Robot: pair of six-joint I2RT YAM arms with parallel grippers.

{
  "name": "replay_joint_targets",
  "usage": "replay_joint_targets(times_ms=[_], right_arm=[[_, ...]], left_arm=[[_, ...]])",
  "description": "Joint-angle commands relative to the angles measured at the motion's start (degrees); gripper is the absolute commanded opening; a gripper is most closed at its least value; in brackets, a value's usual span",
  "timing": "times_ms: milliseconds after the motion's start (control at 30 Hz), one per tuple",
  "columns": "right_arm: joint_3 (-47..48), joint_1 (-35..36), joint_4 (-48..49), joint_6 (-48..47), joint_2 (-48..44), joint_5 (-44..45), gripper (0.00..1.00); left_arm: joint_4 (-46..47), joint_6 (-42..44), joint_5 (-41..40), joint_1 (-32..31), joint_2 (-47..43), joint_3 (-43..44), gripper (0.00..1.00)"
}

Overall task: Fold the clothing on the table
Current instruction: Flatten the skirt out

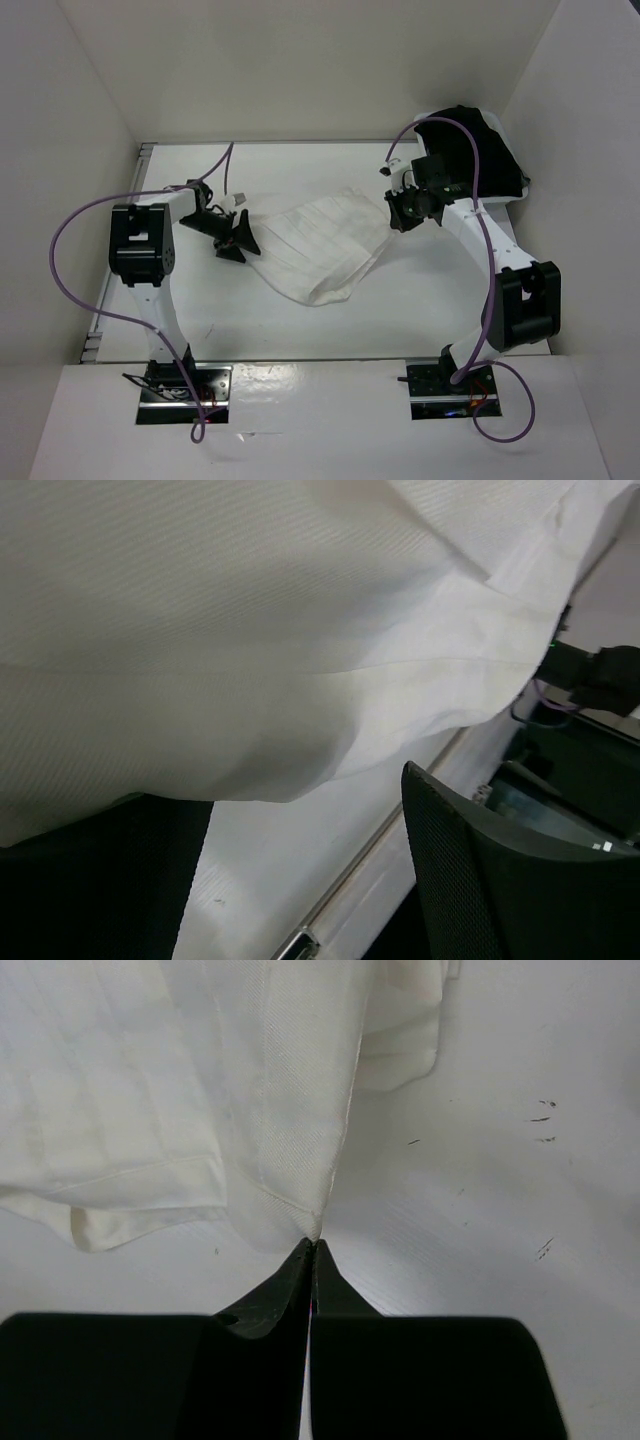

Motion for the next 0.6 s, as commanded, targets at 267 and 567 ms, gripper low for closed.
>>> replay_joint_targets(times_ms=[267, 567], right_arm=[[0.9, -0.5, 1.3, -0.3, 0.7, 0.9, 0.00], [0.4, -0.5, 1.3, -0.3, 0.7, 1.5, 0.00]], left_arm=[[2.3, 2.3, 3.1, 1.7, 8.8, 5.3, 0.64], [5.1, 0.3, -2.3, -0.5, 11.1, 10.3, 0.08]])
